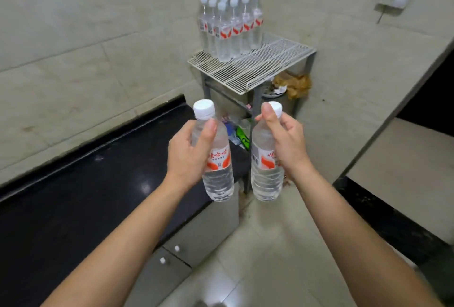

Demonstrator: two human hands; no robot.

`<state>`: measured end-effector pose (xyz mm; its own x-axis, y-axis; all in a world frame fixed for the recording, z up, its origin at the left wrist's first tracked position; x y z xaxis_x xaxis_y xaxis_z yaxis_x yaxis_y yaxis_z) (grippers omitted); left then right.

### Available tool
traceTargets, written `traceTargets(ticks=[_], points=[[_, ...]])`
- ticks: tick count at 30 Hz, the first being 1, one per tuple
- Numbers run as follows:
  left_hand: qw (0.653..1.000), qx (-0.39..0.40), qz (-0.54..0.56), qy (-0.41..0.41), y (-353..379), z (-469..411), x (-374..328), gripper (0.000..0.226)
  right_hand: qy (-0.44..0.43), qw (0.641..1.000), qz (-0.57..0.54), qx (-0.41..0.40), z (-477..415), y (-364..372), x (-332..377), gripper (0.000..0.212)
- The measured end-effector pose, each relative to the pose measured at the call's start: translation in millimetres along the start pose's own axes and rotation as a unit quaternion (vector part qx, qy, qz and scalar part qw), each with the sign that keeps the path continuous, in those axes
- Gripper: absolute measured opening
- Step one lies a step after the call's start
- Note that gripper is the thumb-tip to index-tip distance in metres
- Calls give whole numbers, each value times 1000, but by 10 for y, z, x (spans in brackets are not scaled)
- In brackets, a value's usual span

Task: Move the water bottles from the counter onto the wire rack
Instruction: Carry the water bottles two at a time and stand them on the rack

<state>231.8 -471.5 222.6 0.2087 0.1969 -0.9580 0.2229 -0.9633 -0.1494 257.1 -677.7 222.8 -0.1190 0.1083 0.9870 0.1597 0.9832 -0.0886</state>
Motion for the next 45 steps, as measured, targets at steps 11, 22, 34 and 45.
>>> traceTargets(ticks=[11,22,34,45], points=[[992,-30,73,96,1229,-1752,-78,35,-50,994,-45,-86,-1913,-776,30,39],[987,-97,38,125,1963,-3747,121,35,-62,994,23,-91,-4127,-763,59,63],[969,-183,-136,92,1954,-4629,815,22,-64,981,70,169,-5511,245,-410,73],[960,-264,-91,13,2169,-4884,1124,44,-65,946,7,318,-6102,495,-929,70]])
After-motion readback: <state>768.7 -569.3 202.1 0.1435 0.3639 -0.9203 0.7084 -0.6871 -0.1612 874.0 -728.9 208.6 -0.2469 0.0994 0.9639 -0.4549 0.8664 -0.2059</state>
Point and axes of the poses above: each hand's wrist, its own z-axis away from the middle knuckle, its own y-axis out of the palm, x = y × z, the point moved 4 cm from there along -z, towards the middle knuckle, and after that the axes turned 6 degrees about z, right-handed, at the moved point
